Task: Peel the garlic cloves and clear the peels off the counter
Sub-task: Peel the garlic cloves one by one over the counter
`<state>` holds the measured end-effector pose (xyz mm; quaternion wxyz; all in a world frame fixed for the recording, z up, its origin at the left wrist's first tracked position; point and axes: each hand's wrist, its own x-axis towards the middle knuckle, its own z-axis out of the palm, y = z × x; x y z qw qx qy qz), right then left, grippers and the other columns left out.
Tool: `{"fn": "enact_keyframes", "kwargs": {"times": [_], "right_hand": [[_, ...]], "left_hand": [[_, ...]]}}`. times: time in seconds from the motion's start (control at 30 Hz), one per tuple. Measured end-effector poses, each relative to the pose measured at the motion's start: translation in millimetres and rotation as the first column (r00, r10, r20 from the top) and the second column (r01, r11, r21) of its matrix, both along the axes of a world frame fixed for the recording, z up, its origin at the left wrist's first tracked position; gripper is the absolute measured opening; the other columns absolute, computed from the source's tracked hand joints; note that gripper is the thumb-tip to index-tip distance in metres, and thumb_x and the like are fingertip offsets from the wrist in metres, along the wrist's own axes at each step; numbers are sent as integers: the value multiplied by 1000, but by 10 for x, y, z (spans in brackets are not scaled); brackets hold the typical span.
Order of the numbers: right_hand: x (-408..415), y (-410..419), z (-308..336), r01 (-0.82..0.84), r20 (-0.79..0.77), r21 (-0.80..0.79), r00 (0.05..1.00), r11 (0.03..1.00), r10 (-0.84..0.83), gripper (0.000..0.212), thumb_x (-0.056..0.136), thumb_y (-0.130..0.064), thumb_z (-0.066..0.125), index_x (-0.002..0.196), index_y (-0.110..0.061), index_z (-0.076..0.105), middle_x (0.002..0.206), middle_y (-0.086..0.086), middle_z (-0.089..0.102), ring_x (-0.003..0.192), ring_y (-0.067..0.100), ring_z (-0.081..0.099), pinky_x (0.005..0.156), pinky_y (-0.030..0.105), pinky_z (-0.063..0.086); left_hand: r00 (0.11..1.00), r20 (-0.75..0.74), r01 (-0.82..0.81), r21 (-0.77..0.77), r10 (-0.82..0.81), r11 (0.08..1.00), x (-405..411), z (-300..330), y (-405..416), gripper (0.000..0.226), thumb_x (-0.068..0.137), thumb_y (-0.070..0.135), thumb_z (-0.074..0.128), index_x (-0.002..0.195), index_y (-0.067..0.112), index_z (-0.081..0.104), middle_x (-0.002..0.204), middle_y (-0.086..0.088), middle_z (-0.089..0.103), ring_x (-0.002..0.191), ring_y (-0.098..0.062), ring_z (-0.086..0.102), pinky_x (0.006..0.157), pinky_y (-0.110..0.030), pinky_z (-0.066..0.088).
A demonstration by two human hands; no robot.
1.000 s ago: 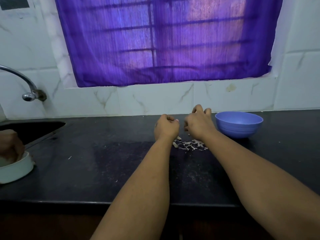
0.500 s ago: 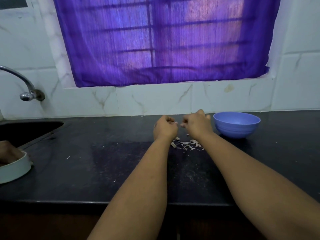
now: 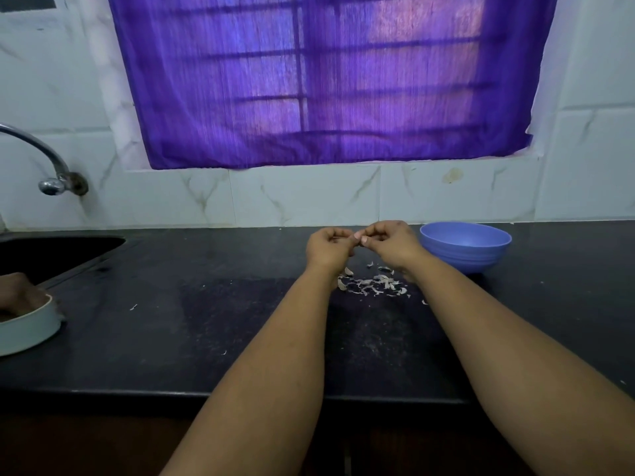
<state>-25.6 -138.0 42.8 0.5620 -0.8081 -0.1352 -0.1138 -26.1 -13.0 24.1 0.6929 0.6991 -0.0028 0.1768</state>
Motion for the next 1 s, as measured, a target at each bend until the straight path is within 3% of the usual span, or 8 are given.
{"fn": "enact_keyframes", "kwargs": {"times": [0.13, 0.27, 0.47, 0.6, 0.77, 0.9, 1.0], "right_hand": [[-4, -19, 16, 0, -24, 65, 1000, 998, 1, 39, 86, -21, 72, 120, -13, 54, 90, 12, 69, 82, 19, 57, 66, 30, 43], [-21, -36, 26, -8, -18, 36, 1000, 999, 8, 26, 85, -31, 71, 99, -10, 67, 84, -1, 69, 85, 7, 60, 62, 17, 43], [2, -47, 23, -36, -13, 53, 999, 998, 37, 15, 87, -27, 70, 84, -12, 71, 83, -3, 71, 93, 8, 60, 73, 20, 47], [-31, -48, 28, -38, 17, 25, 999, 999, 38, 10, 91, -19, 65, 86, -12, 70, 78, -6, 70, 93, 11, 61, 66, 16, 43], [-54, -60, 35, -22, 27, -12, 999, 1000, 22, 11, 92, -19, 64, 89, -11, 71, 78, -5, 70, 93, 24, 66, 74, 29, 50], [-42, -81, 28, -43, -24, 10, 999, 999, 44, 15, 92, -20, 63, 88, -8, 72, 88, 1, 72, 97, 13, 58, 77, 28, 48], [-22, -66, 23, -61, -116, 131, 990, 989, 76, 18, 93, -23, 62, 83, -10, 71, 85, 0, 73, 82, 11, 55, 69, 30, 41]], "left_hand": [[1000, 19, 17, -41, -16, 999, -4, 16, 4, 8, 88, 11, 68, 81, 12, 64, 81, -6, 69, 60, -10, 55, 52, -19, 44], [1000, 15, 16, -30, -16, 999, -8, 23, 1, 10, 86, 14, 70, 79, 12, 64, 74, -4, 61, 56, -9, 46, 48, -18, 38], [990, -52, 121, -163, -131, 979, -43, 59, 3, 12, 90, 13, 66, 78, 13, 63, 72, -6, 58, 52, -8, 40, 47, -19, 34], [988, -54, 132, -201, -145, 971, -33, 49, 17, 17, 88, 13, 67, 72, 14, 63, 67, -4, 57, 52, -8, 40, 47, -18, 34], [986, -66, 138, -174, -151, 975, -32, 46, 28, 16, 87, 13, 69, 73, 13, 63, 65, -3, 55, 54, -8, 39, 45, -17, 34], [988, -54, 134, -158, -144, 978, -36, 32, 27, 14, 87, 15, 70, 74, 12, 64, 65, -3, 53, 54, -8, 38, 43, -15, 34], [994, 53, 106, -137, -100, 985, -50, 34, -7, 6, 86, 13, 71, 86, 8, 68, 70, -1, 60, 51, -4, 49, 48, -13, 41]]}}
